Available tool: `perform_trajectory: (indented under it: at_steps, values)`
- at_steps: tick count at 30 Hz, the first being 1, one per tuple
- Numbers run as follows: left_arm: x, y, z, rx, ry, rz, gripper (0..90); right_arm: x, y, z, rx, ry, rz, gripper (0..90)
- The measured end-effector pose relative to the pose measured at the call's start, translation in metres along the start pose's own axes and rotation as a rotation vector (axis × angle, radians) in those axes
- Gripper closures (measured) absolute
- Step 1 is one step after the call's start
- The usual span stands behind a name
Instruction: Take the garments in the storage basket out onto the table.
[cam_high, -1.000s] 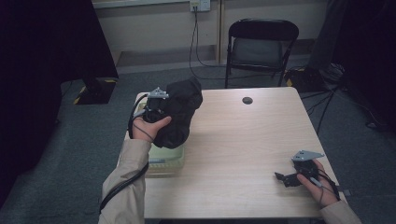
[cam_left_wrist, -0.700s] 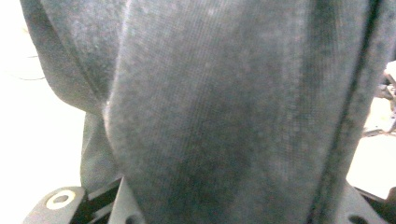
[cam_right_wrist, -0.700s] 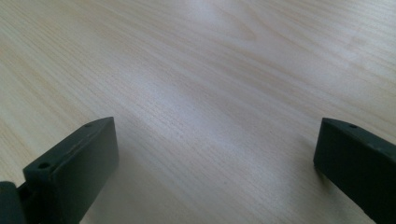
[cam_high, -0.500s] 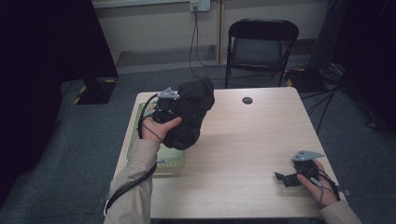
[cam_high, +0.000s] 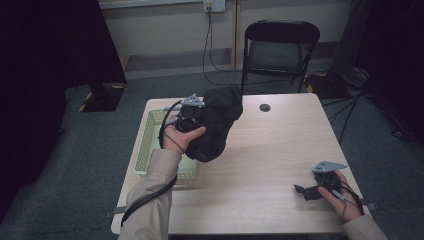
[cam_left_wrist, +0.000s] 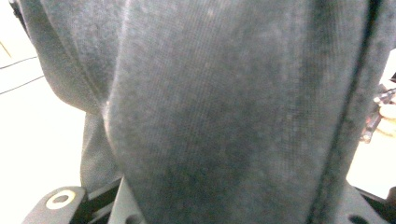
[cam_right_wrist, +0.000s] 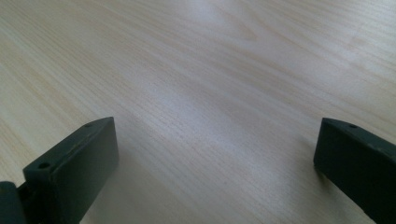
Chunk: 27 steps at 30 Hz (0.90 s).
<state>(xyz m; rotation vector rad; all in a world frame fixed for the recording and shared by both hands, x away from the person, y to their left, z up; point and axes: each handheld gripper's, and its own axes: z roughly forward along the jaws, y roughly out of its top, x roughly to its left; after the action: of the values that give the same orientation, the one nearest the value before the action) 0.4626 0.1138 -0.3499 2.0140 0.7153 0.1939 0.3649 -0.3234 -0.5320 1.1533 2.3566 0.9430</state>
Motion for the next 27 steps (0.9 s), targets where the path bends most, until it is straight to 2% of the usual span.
perform_trajectory:
  at_steps: [12, 27]
  values:
    - [-0.014, 0.006, 0.02, 0.002, -0.051, 0.017, 60.7, 0.0, 0.0, 0.0, 0.0, 0.0, 0.0, 0.0]
    - [-0.02, 0.002, 0.045, 0.019, -0.089, 0.015, 60.7, 0.0, 0.0, 0.0, 0.0, 0.0, 0.0, 0.0]
